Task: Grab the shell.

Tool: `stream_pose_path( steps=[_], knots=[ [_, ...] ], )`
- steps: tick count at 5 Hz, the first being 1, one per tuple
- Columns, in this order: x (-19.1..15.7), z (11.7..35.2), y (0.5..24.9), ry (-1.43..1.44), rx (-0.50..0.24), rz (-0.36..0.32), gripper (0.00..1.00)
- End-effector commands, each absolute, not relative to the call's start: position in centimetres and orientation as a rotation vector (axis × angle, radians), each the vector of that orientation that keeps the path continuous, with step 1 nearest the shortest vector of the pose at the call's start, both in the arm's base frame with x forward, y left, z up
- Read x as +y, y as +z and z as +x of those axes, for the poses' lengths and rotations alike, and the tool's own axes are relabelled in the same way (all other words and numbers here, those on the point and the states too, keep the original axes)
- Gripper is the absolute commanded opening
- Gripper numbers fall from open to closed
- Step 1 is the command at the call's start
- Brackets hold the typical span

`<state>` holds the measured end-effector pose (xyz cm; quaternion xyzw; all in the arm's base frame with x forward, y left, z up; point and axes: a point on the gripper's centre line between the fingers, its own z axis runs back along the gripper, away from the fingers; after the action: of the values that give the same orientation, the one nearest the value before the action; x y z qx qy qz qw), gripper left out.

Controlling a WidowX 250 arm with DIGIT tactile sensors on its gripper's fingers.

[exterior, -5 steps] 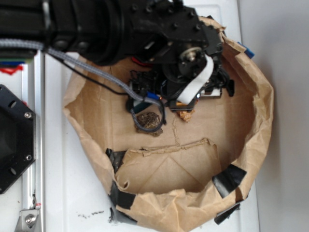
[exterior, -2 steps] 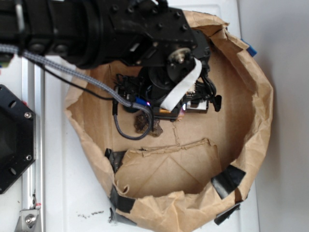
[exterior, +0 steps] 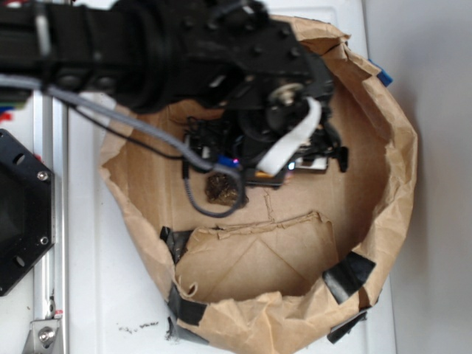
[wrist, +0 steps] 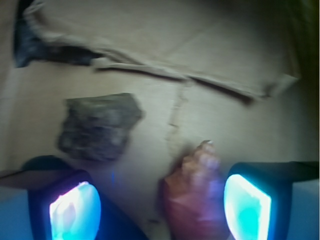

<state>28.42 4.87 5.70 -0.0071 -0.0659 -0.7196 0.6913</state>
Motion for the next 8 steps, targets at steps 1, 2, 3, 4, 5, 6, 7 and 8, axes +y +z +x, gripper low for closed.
stream_pose_path(
  steps=[1, 2, 3, 4, 5, 6, 7, 8],
  knots=[
    [4.9, 30.2, 8.9, -1.566, -0.202, 0.029, 1.0],
    [4.9, 30.5, 9.4, -1.56, -0.206, 0.019, 1.0],
    [4.8, 30.6, 9.3, -1.551, -0.192, 0.021, 1.0],
    [4.2, 30.7, 9.2, -1.517, -0.15, 0.001, 1.0],
    [4.0, 30.3, 8.4, -1.468, -0.075, -0.092, 1.0],
    [4.0, 30.1, 8.0, -1.477, -0.074, -0.11, 1.0],
    [3.9, 29.9, 7.8, -1.481, -0.071, -0.108, 1.0],
    [3.5, 29.8, 7.5, -1.485, -0.072, -0.103, 1.0]
  ],
)
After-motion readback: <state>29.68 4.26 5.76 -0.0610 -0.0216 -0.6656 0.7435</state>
